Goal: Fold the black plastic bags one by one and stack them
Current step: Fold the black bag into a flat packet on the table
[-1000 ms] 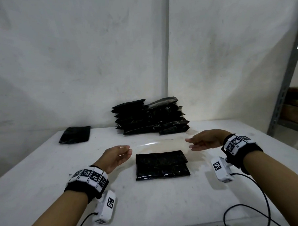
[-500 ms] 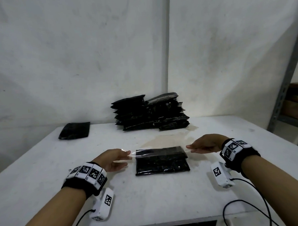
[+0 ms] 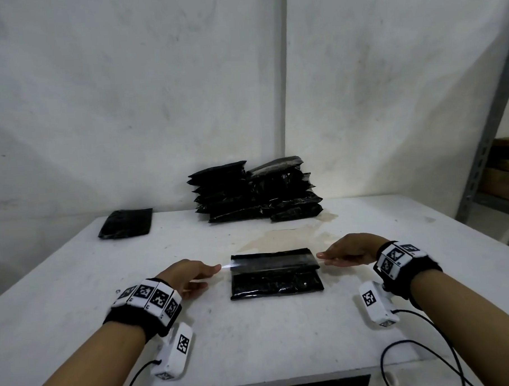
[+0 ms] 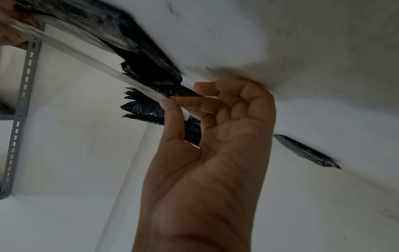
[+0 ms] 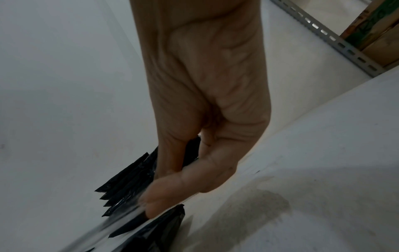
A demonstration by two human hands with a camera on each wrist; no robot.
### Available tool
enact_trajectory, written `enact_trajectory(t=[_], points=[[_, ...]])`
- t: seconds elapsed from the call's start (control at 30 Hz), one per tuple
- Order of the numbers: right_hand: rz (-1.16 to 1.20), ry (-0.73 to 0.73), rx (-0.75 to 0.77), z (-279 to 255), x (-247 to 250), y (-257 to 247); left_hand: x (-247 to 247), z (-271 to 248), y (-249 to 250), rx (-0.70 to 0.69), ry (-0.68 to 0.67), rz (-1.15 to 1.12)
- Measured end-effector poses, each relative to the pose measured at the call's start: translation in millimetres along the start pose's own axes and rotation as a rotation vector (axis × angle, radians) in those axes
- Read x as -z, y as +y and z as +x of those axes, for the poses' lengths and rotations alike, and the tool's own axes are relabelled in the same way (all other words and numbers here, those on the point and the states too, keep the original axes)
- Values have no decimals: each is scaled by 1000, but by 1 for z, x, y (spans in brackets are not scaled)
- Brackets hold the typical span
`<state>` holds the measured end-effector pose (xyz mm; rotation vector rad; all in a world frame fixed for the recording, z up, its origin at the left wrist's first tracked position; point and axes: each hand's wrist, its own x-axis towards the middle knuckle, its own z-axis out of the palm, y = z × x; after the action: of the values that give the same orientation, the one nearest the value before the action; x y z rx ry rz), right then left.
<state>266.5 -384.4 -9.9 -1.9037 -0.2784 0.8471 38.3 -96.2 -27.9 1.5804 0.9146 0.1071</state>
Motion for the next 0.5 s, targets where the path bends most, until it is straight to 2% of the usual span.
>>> enact_trajectory(t=[0.5], points=[[-14,-26,-38,2,0,3,-3,4,0,6,-2,64]])
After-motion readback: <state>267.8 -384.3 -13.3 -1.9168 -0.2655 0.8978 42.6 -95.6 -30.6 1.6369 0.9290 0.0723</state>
